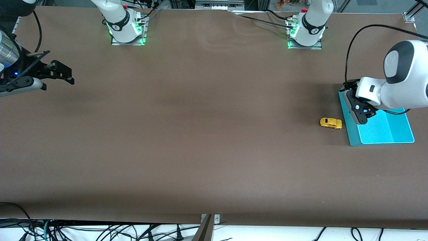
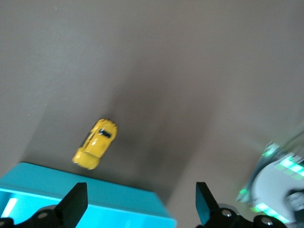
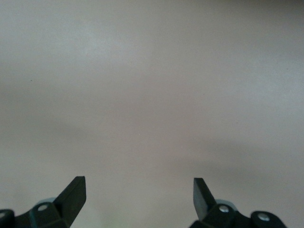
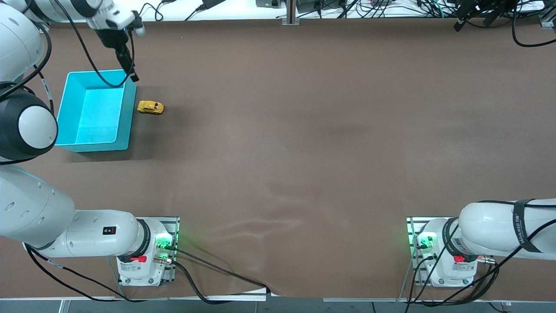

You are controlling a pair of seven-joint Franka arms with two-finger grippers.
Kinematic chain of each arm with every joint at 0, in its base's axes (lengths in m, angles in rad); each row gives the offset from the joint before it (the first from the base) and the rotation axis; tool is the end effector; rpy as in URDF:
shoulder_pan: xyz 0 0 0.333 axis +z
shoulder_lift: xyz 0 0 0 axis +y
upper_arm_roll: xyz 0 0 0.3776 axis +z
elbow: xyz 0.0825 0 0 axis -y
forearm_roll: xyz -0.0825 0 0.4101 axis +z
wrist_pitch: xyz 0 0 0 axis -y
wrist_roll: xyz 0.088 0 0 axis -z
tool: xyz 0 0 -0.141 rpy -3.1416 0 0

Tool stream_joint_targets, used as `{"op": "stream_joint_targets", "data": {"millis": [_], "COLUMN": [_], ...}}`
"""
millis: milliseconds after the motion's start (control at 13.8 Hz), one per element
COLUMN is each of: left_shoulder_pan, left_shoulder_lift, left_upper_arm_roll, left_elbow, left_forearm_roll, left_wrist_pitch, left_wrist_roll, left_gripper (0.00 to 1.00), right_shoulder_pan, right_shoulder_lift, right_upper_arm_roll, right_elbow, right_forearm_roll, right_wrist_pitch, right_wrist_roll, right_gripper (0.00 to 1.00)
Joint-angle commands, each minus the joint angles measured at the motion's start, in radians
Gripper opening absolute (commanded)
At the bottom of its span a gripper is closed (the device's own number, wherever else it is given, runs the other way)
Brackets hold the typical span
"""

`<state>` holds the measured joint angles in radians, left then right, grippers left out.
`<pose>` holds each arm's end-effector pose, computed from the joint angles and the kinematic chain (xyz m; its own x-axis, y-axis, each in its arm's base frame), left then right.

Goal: Wind and store yellow beetle car
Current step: 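Lower the left gripper onto the car beside the cyan tray and grasp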

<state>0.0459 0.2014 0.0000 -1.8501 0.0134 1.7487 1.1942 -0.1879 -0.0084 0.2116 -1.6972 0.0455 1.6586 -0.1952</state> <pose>0.5994 0.0292 0.4092 0.3876 -0.9139 -0.1207 -0.8722 -0.4060 0.2729 0.5797 0.0203 0.6013 0.9768 0.2130 -0.0215 0.2118 -0.9761 -0.0485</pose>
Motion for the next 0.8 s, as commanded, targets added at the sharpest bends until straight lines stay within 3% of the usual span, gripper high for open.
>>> {"op": "stream_joint_targets", "data": {"millis": [0,507,724], "left_shoulder_pan": [0.006,0.019,0.045], "left_shoulder_lift": [-0.034,-0.022,0.041], "left_upper_arm_roll": [-0.011,-0.011,-0.011], "left_elbow": [-0.119,-0.362,-0.376], "left_forearm_roll": [0.071,0.073,0.073], "left_wrist_pitch": [0.148,0.588,0.693], "left_wrist_roll": [0.1,0.269,0.312], "left_gripper": [1.0,1.0,1.0], "right_shoulder_pan": [0.005,0.001,0.001], "right_shoulder_lift": [0.011,0.016,0.018], "right_upper_arm_roll": [0.003,0.0,0.0], "right_elbow": [0.037,0.045,0.045], "right_forearm_roll": [-0.003,-0.003,0.0], "right_wrist_pitch": [-0.022,-0.019,-0.017], "right_wrist_roll": [0.022,0.019,0.013], "right_gripper": [1.0,1.0,1.0]}}
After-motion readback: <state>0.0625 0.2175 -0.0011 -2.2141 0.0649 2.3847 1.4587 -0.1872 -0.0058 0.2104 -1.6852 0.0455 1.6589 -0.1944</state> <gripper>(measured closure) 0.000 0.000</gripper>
